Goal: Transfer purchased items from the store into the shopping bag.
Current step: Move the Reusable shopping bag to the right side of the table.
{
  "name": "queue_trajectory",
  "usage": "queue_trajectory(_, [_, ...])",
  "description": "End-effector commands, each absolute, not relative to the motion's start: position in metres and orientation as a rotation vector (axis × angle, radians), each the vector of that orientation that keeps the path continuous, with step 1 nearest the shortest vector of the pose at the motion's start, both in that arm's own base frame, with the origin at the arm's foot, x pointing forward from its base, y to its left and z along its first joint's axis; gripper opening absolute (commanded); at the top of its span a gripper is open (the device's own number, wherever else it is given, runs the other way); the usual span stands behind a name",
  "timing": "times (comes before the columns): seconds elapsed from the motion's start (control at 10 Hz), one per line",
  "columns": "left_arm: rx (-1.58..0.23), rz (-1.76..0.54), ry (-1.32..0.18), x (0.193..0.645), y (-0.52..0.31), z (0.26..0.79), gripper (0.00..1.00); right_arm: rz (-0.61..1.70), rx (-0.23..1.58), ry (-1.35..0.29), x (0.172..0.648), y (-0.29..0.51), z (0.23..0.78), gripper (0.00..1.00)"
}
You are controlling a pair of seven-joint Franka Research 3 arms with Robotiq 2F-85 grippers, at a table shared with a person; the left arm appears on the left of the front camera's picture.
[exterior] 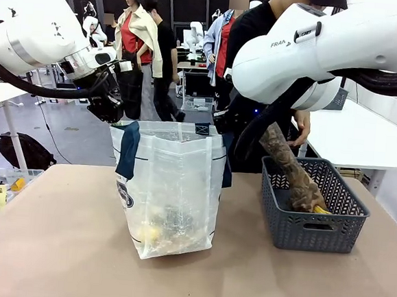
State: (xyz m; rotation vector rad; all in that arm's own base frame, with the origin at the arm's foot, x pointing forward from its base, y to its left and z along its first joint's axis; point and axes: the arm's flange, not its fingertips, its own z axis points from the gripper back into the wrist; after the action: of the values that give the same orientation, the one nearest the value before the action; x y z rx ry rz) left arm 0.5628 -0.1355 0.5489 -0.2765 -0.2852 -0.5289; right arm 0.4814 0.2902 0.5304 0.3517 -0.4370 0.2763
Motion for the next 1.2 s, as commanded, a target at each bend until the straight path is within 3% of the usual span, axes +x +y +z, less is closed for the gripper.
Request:
queue_trajectory(0.0, [-0.274, -0.511, -0.287, 0.5616, -0.1324, 0.5518, 0.00, 0.273, 0.360, -0.438, 0.4821, 0.2867, 0.5310, 0.00])
queue_trajectory(1.1, [-0.274, -0.511, -0.287, 0.5616, -0.1324, 0.5518, 0.00, 0.273, 0.360, -0.438, 0.4821, 0.2867, 0.5310, 0.00])
